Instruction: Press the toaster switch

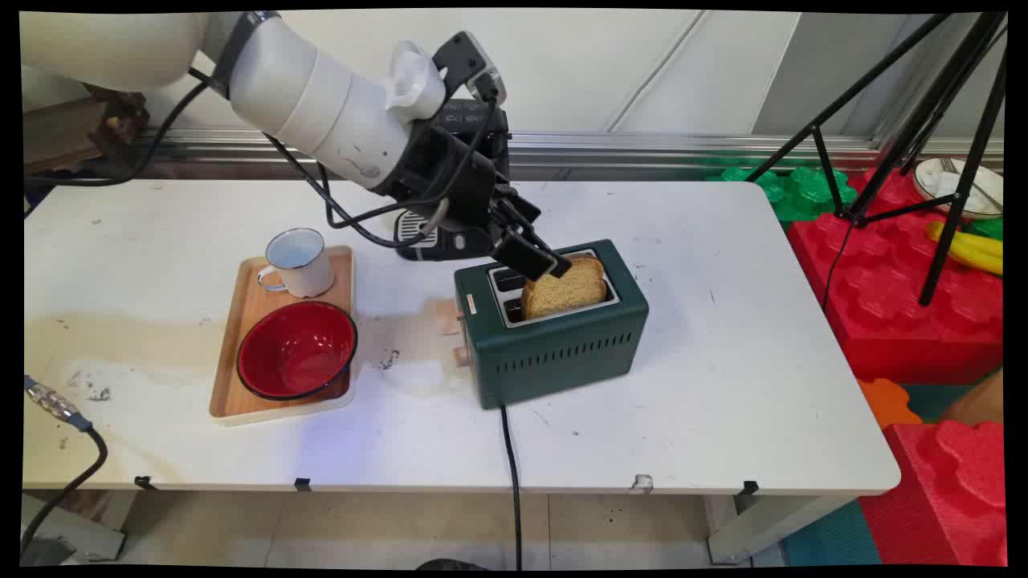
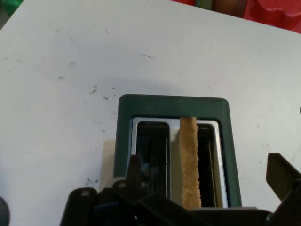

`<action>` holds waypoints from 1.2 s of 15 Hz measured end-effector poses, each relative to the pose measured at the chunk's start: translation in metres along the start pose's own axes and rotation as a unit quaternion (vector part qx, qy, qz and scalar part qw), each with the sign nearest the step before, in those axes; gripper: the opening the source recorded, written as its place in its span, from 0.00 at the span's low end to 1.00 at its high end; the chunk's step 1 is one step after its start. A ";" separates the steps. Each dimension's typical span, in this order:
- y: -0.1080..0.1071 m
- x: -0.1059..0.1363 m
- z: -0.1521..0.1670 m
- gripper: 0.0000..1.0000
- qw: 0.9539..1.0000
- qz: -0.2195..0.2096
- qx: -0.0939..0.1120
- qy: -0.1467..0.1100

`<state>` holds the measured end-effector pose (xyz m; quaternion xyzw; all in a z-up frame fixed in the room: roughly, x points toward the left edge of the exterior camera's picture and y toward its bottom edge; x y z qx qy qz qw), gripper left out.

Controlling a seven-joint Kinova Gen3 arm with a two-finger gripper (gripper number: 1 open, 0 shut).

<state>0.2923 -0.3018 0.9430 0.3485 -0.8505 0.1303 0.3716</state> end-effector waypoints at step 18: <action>-0.004 -0.063 -0.062 1.00 0.998 0.042 0.021 -0.046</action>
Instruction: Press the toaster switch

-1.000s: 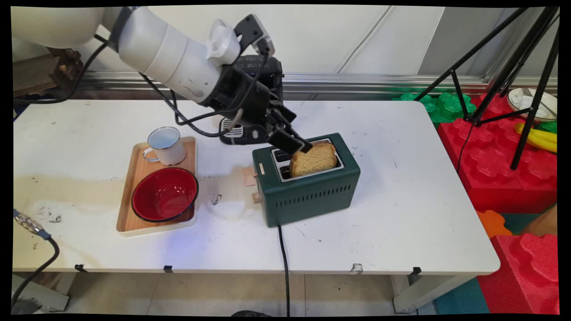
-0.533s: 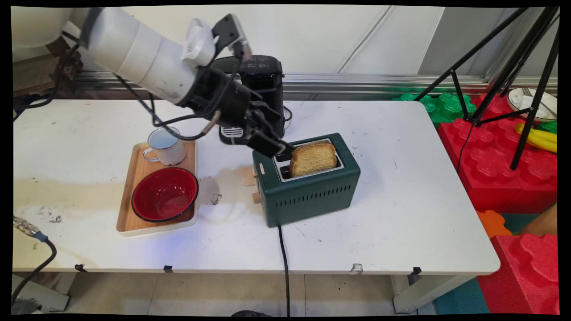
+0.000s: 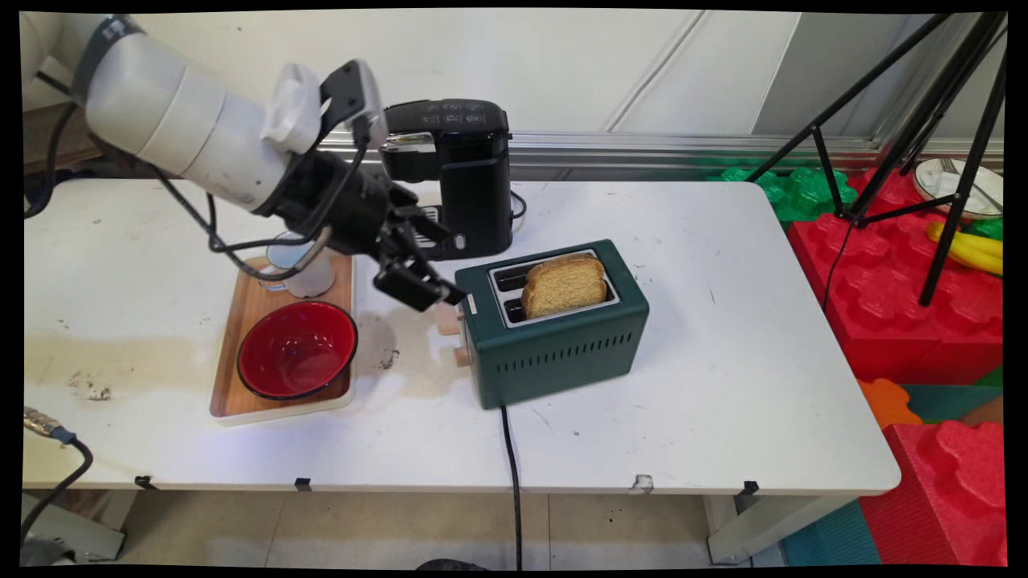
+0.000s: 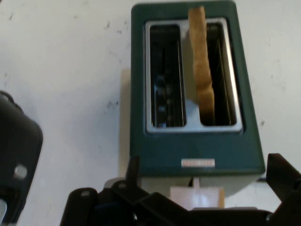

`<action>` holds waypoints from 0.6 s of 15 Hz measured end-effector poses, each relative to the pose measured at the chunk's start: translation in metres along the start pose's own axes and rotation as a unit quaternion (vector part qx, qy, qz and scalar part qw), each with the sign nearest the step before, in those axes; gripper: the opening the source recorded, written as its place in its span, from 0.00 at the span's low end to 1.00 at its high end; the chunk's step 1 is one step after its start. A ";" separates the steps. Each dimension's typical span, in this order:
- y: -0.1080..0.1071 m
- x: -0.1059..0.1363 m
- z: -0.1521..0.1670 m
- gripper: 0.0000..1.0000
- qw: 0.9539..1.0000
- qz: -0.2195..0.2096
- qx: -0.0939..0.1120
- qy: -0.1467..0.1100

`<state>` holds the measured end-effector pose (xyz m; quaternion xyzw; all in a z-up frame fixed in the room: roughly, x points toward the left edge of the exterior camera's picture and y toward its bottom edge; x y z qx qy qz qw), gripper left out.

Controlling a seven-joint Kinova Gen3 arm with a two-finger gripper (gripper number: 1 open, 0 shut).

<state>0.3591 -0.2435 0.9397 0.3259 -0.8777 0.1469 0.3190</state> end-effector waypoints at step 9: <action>0.002 -0.023 0.003 1.00 0.999 0.007 0.006 -0.034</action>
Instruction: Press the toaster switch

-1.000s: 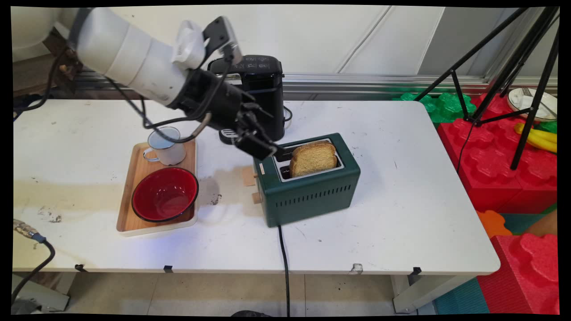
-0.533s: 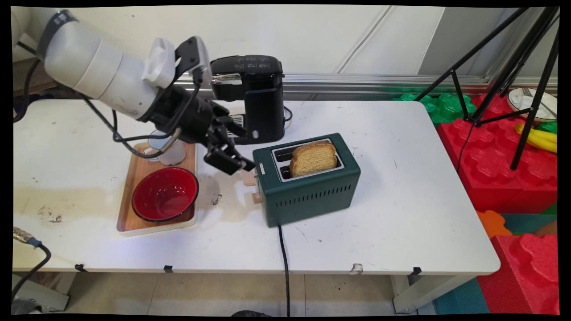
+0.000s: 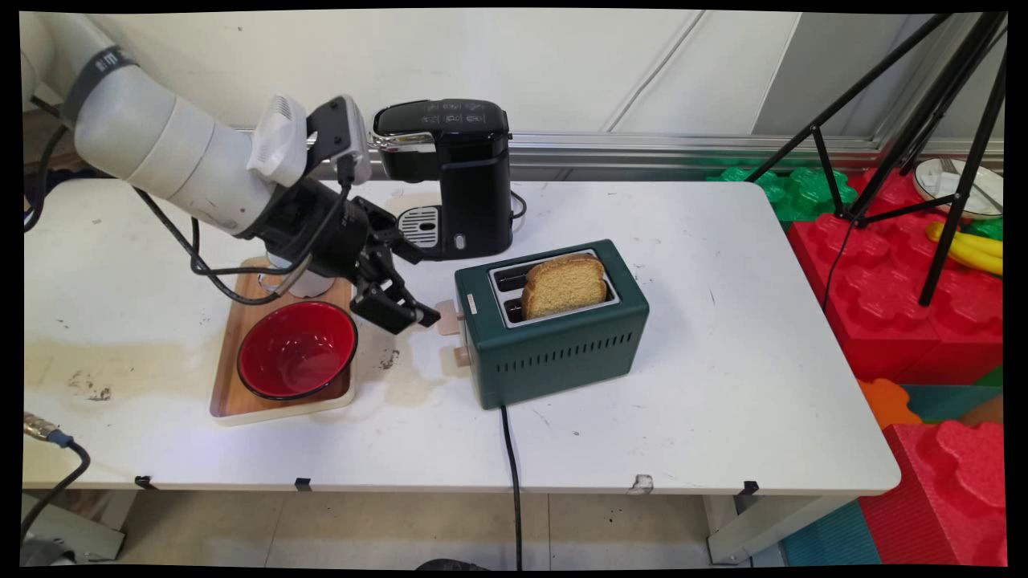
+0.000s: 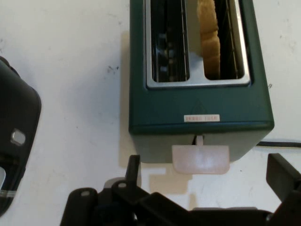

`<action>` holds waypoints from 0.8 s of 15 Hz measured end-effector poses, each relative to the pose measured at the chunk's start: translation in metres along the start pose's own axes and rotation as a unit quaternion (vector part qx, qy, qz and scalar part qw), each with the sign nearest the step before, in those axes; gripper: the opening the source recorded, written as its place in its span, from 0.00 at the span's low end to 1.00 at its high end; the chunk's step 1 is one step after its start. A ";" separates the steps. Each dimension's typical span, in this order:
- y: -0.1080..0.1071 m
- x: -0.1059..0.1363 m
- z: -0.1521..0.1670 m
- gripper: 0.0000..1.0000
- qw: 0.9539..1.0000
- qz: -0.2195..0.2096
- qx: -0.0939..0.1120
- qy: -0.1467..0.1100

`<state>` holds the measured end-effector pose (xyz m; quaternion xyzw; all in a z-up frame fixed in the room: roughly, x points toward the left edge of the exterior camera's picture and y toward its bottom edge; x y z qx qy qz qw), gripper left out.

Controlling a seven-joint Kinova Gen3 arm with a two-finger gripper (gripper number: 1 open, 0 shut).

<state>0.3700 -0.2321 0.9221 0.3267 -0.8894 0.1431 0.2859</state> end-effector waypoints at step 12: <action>0.006 -0.012 0.007 0.00 1.000 -0.005 0.005 -0.025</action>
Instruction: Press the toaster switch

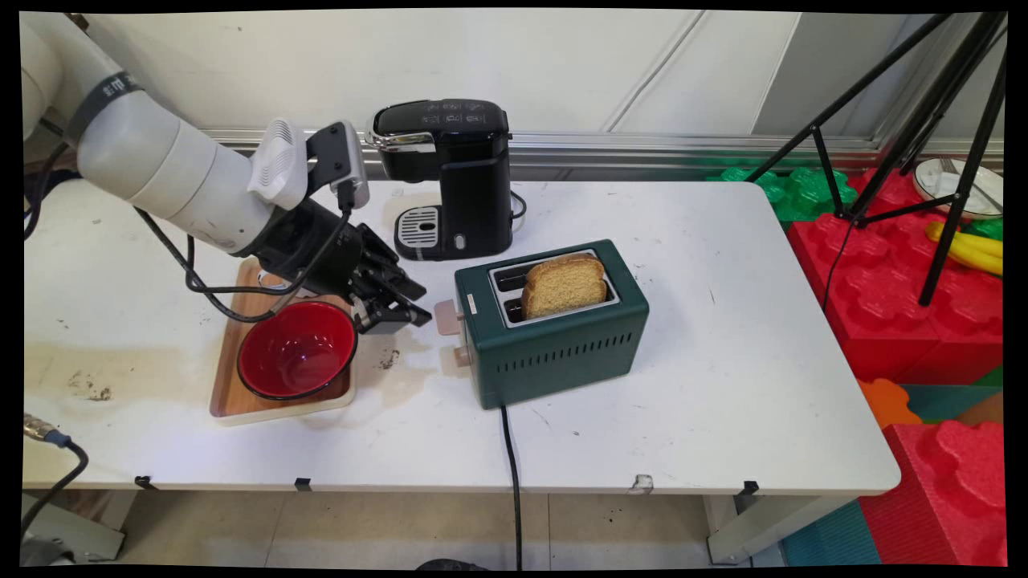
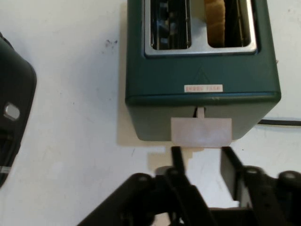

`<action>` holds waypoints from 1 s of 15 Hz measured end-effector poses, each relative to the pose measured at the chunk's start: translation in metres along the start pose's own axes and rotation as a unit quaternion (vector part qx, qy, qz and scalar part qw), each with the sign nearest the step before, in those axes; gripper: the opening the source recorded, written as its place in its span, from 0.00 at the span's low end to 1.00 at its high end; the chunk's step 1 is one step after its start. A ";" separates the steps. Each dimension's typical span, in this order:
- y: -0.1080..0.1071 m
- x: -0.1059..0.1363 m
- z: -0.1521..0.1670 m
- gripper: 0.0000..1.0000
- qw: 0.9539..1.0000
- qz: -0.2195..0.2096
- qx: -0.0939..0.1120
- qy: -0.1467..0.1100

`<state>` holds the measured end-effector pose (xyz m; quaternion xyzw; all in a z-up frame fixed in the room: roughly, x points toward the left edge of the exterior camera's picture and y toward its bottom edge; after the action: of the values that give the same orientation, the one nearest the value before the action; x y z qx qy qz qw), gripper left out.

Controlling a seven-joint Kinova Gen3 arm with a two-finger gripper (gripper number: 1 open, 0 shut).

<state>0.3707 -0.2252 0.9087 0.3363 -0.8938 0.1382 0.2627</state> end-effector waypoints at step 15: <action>0.000 0.009 0.013 0.00 1.000 -0.015 0.001 0.008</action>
<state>0.3599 -0.2352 0.9026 0.3490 -0.8864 0.1373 0.2714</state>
